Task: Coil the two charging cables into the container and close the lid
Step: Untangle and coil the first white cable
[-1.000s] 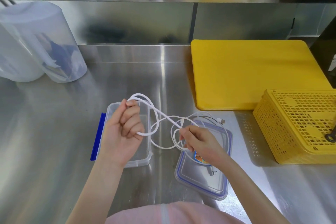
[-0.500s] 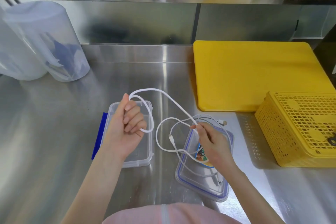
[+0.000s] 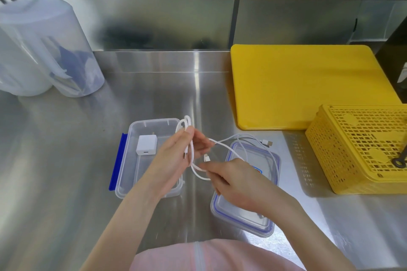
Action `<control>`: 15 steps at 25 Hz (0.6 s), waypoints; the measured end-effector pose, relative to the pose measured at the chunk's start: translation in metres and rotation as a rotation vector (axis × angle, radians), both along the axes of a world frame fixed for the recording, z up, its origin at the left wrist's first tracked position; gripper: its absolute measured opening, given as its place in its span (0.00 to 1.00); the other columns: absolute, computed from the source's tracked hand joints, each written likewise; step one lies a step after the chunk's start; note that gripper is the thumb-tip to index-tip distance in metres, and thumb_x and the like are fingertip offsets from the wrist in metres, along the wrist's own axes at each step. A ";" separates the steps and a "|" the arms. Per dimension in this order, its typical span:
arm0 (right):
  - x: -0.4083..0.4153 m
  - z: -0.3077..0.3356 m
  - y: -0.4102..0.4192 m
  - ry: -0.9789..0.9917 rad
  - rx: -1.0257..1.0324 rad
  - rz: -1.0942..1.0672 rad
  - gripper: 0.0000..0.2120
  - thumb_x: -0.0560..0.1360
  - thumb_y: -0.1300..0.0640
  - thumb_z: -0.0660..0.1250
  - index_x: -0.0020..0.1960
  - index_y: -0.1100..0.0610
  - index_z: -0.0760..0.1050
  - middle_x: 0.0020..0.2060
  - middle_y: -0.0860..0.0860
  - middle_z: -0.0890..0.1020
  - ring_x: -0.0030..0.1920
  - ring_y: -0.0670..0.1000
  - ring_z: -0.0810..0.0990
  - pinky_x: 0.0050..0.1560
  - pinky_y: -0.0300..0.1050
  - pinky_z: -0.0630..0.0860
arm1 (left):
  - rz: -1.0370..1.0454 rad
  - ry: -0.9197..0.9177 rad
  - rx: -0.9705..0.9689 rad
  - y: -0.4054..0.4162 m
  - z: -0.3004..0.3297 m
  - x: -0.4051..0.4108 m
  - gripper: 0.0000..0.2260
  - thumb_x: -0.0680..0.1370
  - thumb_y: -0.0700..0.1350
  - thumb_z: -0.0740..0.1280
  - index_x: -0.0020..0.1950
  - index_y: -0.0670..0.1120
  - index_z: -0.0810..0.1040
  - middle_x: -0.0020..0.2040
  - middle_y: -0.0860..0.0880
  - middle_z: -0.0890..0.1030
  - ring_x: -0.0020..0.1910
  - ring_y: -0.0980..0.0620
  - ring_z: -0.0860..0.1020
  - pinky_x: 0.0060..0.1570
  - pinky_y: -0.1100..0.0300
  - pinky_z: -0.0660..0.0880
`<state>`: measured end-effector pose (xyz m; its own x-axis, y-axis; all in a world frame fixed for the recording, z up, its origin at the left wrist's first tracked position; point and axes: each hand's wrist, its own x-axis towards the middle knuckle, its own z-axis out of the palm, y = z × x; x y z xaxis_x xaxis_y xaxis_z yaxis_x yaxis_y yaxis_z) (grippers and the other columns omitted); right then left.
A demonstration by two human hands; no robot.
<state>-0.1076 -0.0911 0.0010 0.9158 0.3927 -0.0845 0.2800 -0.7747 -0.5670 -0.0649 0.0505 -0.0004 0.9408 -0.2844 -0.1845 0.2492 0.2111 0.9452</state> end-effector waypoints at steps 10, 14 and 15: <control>0.011 0.010 -0.015 0.172 0.411 -0.118 0.06 0.74 0.53 0.64 0.40 0.51 0.69 0.31 0.50 0.78 0.31 0.46 0.73 0.35 0.38 0.70 | 0.084 -0.102 0.376 -0.013 0.004 -0.006 0.16 0.80 0.48 0.56 0.31 0.48 0.66 0.23 0.54 0.64 0.21 0.57 0.62 0.24 0.65 0.61; 0.019 -0.017 -0.019 0.282 0.450 -0.119 0.09 0.76 0.55 0.62 0.40 0.60 0.72 0.28 0.46 0.73 0.29 0.41 0.72 0.37 0.34 0.71 | 0.082 0.162 -0.155 0.006 0.016 0.011 0.16 0.79 0.48 0.55 0.31 0.48 0.66 0.17 0.55 0.59 0.15 0.61 0.55 0.18 0.69 0.53; 0.023 -0.027 -0.019 0.288 0.439 -0.154 0.11 0.76 0.54 0.61 0.40 0.60 0.72 0.28 0.46 0.73 0.30 0.41 0.72 0.39 0.36 0.71 | 0.077 0.199 -0.229 0.008 0.017 0.014 0.17 0.79 0.48 0.55 0.30 0.48 0.68 0.17 0.55 0.59 0.15 0.60 0.54 0.17 0.68 0.53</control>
